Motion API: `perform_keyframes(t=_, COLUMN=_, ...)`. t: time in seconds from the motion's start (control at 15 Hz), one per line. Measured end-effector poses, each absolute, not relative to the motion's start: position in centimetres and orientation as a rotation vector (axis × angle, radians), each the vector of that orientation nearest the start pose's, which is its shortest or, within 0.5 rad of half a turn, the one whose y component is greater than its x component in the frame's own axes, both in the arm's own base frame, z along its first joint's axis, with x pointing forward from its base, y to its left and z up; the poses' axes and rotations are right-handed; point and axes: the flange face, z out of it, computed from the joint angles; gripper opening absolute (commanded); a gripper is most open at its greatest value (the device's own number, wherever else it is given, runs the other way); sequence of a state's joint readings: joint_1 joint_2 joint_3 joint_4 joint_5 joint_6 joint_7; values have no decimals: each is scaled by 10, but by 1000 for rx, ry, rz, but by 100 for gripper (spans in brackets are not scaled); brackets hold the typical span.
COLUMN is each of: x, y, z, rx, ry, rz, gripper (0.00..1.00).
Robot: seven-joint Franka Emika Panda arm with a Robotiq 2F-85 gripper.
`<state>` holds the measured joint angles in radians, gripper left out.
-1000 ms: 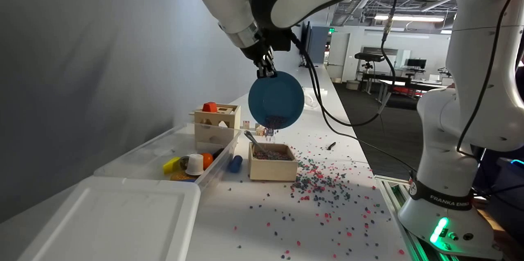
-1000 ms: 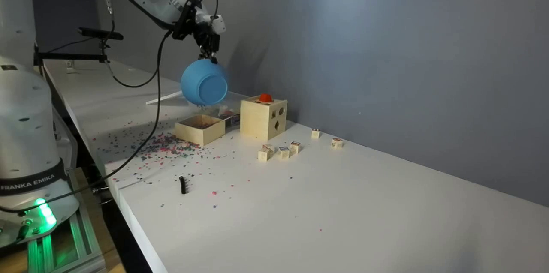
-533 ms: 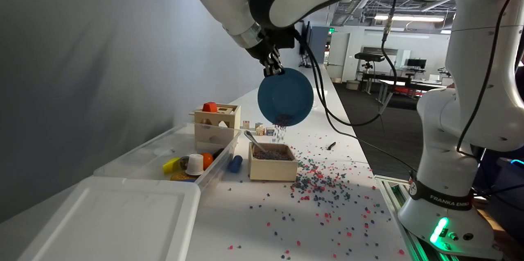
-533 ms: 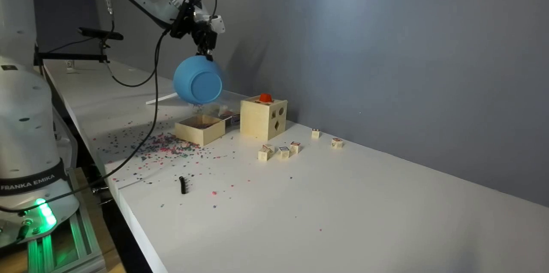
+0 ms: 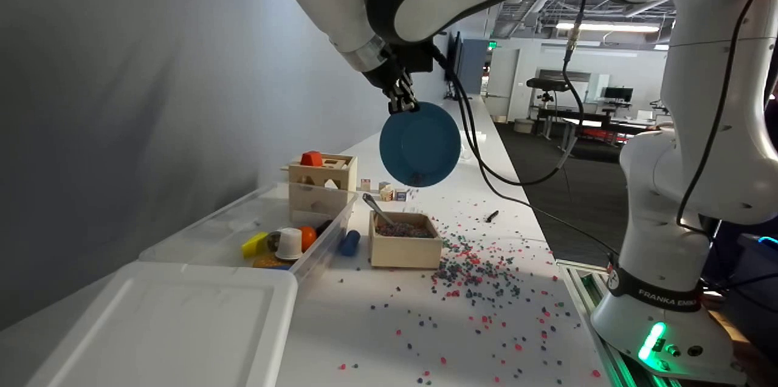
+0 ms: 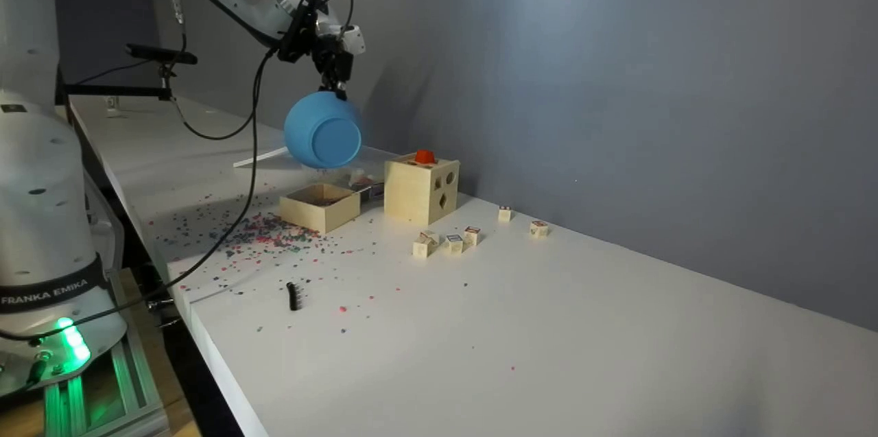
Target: Empty the contents of the blue bowl into the smaller wooden box
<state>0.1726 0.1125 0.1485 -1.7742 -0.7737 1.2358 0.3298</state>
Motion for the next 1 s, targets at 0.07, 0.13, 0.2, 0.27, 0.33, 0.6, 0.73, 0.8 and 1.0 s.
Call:
perform_keyframes(t=0.07, x=532, y=73, z=492, rx=2205, ry=-12, rz=-371, gripper=1)
perform_keyframes(t=0.13, x=537, y=69, z=491, rx=2235, ry=-10, rz=-336, gripper=1)
perform_keyframes(t=0.2, x=542, y=65, z=489, rx=2270, ry=-9, rz=-299, gripper=1)
perform_keyframes(t=0.27, x=547, y=61, z=487, rx=2311, ry=-9, rz=-260, gripper=1)
perform_keyframes(t=0.33, x=550, y=57, z=485, rx=2353, ry=-9, rz=-224, gripper=1)
perform_keyframes(t=0.6, x=554, y=44, z=478, rx=2505, ry=-11, rz=-84, gripper=1)
perform_keyframes(t=0.73, x=551, y=36, z=475, rx=2566, ry=-20, rz=-25, gripper=1)
perform_keyframes(t=0.8, x=547, y=32, z=473, rx=2595, ry=-28, rz=0, gripper=1)
perform_keyframes(t=1.0, x=533, y=21, z=469, rx=2670, ry=-52, rz=89, gripper=1)
